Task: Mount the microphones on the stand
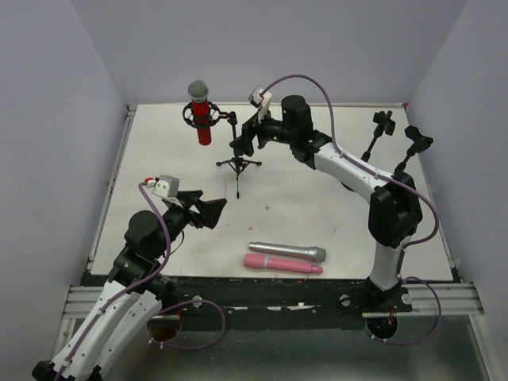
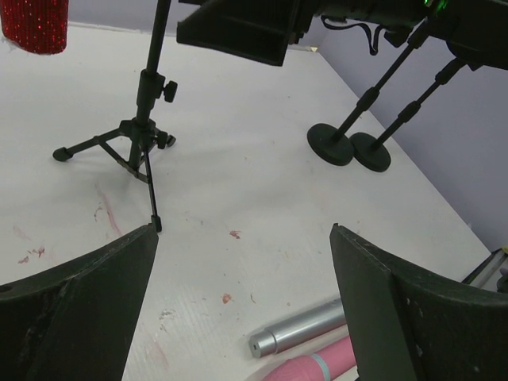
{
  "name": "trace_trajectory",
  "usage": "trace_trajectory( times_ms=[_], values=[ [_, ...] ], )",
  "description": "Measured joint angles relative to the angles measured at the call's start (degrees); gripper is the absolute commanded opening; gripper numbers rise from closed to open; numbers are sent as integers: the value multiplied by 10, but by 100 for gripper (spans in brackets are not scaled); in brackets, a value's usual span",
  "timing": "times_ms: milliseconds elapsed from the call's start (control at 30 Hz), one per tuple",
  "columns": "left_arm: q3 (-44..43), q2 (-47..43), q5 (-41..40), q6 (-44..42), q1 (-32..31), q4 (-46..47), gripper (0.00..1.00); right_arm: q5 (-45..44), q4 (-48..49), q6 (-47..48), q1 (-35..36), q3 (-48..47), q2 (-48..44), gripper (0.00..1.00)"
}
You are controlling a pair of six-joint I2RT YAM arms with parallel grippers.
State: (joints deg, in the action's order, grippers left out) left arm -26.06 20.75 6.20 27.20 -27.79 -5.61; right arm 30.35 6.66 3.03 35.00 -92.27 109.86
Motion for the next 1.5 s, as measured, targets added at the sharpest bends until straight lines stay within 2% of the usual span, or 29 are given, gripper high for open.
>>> trace_trajectory(
  times_ms=[167,367,567,667,900,1100,1300,1367,1500],
  values=[
    [-33,51,0,-12,0,13,93,16,-42,26,-16,61,-59,99],
    [-65,152,-23,-39,-1,73,77,76,-94,56,-56,155,-169,100],
    [-100,291,-78,-61,-14,148,69,169,-83,58,-101,330,-317,100],
    [-120,350,-100,-74,-19,182,67,220,-67,45,-124,389,-361,100],
    [-179,480,-150,-116,-22,268,65,249,-36,40,-146,399,-369,100],
    [-243,577,-179,-153,-25,303,63,264,-31,41,-146,399,-376,100],
    [-276,620,-202,-184,-31,318,55,273,-31,47,-146,400,-376,100],
    [-283,629,-209,-192,-31,324,49,275,-32,50,-146,400,-376,100],
    [-298,652,-223,-207,-34,334,22,277,-33,54,-146,400,-376,100]
  ],
)
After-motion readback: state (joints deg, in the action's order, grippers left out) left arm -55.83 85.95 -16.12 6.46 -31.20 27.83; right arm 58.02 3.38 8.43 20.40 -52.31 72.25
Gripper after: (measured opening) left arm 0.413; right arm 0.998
